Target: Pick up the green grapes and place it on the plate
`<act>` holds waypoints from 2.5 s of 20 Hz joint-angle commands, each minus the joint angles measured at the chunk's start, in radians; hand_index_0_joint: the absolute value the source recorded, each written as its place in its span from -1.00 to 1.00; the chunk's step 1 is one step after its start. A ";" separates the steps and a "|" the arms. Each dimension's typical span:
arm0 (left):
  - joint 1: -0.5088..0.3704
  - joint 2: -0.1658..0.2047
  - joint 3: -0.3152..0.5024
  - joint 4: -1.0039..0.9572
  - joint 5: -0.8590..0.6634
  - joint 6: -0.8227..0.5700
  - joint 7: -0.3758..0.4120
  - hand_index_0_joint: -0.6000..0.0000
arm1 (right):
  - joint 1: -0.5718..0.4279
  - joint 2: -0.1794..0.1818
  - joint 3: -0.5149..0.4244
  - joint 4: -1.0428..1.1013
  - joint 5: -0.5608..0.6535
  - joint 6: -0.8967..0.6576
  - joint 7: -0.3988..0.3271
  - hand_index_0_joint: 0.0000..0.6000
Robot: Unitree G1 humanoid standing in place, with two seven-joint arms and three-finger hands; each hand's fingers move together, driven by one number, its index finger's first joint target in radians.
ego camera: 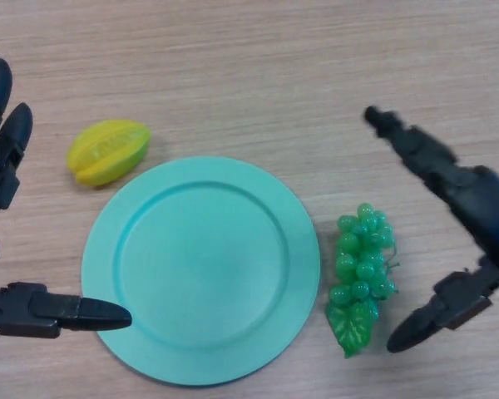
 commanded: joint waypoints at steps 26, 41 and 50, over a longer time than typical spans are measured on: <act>0.002 0.019 0.099 -0.054 -0.036 -0.145 0.029 1.00 | -0.375 -0.032 0.008 0.762 -0.299 -0.359 -0.142 1.00; 0.002 0.019 0.077 -0.069 -0.017 -0.133 0.034 1.00 | -0.391 -0.083 -0.087 0.289 0.203 0.220 -0.065 1.00; -0.010 0.026 0.080 -0.077 -0.036 -0.120 0.032 1.00 | -0.279 -0.031 -0.024 -0.029 0.092 0.297 -0.087 -0.17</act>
